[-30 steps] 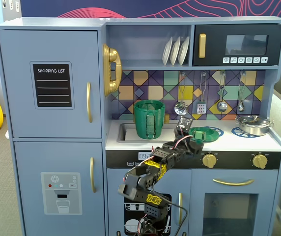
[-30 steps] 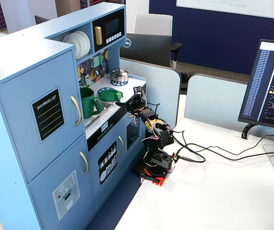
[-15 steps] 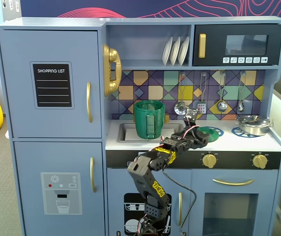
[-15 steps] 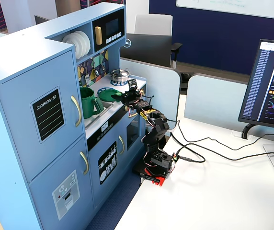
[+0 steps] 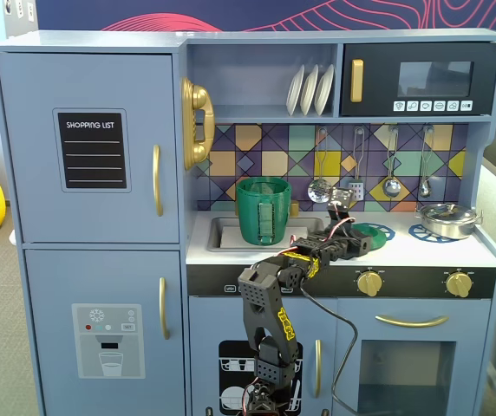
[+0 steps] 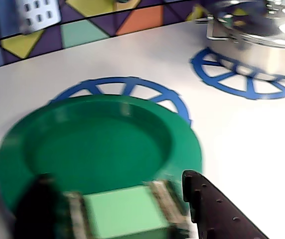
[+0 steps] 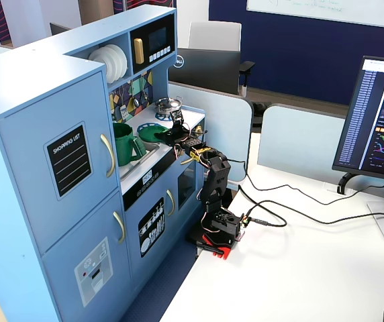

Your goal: Pick up the lid from the counter and put it on the green recipient

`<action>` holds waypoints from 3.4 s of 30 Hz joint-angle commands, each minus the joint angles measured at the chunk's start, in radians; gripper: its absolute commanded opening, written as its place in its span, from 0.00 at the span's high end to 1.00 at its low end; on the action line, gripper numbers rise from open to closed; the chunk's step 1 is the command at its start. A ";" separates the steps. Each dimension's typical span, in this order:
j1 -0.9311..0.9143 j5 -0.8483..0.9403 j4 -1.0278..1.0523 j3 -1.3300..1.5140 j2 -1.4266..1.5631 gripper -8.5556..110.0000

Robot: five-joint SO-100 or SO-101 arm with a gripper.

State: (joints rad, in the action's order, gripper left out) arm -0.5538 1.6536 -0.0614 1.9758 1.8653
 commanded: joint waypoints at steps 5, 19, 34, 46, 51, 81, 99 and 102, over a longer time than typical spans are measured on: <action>0.031 0.000 -0.052 -0.107 0.003 0.93; 0.160 0.014 0.350 -0.612 0.091 0.93; 0.526 0.064 0.581 -0.798 0.150 0.93; 0.512 0.084 0.517 -0.663 0.146 0.93; 0.488 0.061 0.515 -0.643 0.137 0.93; 0.508 0.014 0.557 -0.543 0.176 0.93; 0.511 -0.026 0.457 -0.489 0.196 0.67; 0.505 -0.020 0.428 -0.509 0.192 0.65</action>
State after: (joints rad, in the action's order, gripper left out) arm -0.0476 1.6383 0.4172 1.4972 1.9957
